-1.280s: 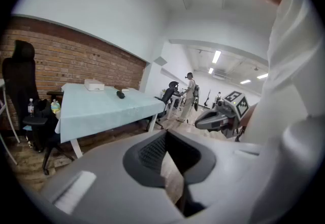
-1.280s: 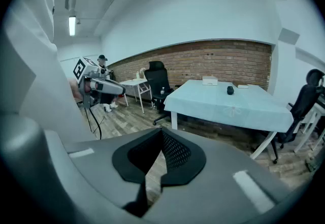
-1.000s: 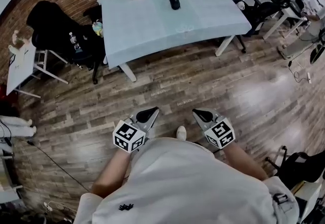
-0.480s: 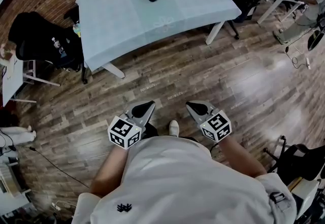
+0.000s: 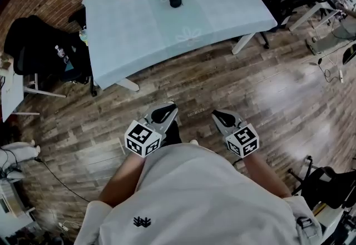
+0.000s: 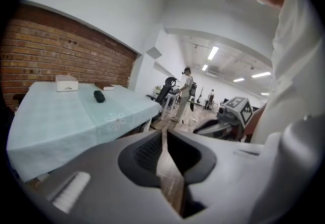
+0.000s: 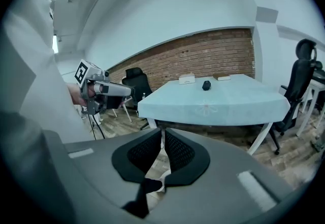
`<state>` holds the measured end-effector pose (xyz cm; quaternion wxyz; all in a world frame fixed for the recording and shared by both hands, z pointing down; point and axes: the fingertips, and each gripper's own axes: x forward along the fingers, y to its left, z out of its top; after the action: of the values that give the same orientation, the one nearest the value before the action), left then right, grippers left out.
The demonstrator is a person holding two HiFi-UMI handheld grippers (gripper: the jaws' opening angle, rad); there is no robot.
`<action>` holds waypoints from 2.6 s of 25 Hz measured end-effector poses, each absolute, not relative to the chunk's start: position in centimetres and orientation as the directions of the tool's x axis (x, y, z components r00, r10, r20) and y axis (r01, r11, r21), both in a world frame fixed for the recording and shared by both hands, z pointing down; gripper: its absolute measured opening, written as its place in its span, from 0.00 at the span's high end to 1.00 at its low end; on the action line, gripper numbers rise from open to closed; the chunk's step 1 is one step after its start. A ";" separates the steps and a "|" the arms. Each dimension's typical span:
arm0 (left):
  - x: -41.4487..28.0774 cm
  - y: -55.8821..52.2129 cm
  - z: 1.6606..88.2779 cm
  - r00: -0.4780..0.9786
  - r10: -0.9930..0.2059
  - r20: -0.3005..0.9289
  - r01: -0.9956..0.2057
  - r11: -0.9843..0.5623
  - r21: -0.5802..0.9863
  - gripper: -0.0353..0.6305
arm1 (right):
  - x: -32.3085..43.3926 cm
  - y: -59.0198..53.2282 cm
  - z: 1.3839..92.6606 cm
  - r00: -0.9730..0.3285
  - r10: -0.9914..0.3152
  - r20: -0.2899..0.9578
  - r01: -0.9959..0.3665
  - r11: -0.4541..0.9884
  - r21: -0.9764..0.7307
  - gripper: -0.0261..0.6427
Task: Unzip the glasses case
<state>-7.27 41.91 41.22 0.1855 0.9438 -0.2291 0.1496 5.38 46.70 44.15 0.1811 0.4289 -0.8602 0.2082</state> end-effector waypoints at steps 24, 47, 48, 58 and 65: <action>-3.9 4.9 42.0 0.834 -0.359 0.418 -0.477 -0.851 0.220 0.86 | 7.2 9.0 45.6 -0.545 -0.654 0.524 -0.793 0.605 -0.069 0.94; 2.9 -19.5 50.9 0.651 -0.392 0.650 -0.563 -0.824 0.066 0.86 | 6.9 -12.7 58.7 -0.618 -0.434 0.655 -0.578 0.816 -0.004 0.89; 3.1 -20.0 51.3 0.647 -0.390 0.655 -0.563 -0.824 0.065 0.86 | 6.7 -13.0 58.9 -0.616 -0.433 0.658 -0.573 0.819 0.003 0.89; 4.5 -22.6 54.1 0.620 -0.373 0.690 -0.564 -0.824 0.061 0.86 | 5.6 -14.6 60.2 -0.608 -0.396 0.688 -0.497 0.866 0.059 0.89; 4.6 -22.5 55.6 0.603 -0.352 0.716 -0.555 -0.830 0.059 0.86 | 5.6 -15.0 60.6 -0.603 -0.406 0.686 -0.496 0.865 0.077 0.89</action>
<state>4.64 -22.47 55.61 0.1392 0.8843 -0.2564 0.3645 5.61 -15.04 60.61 0.3668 0.2524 -0.8933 0.0607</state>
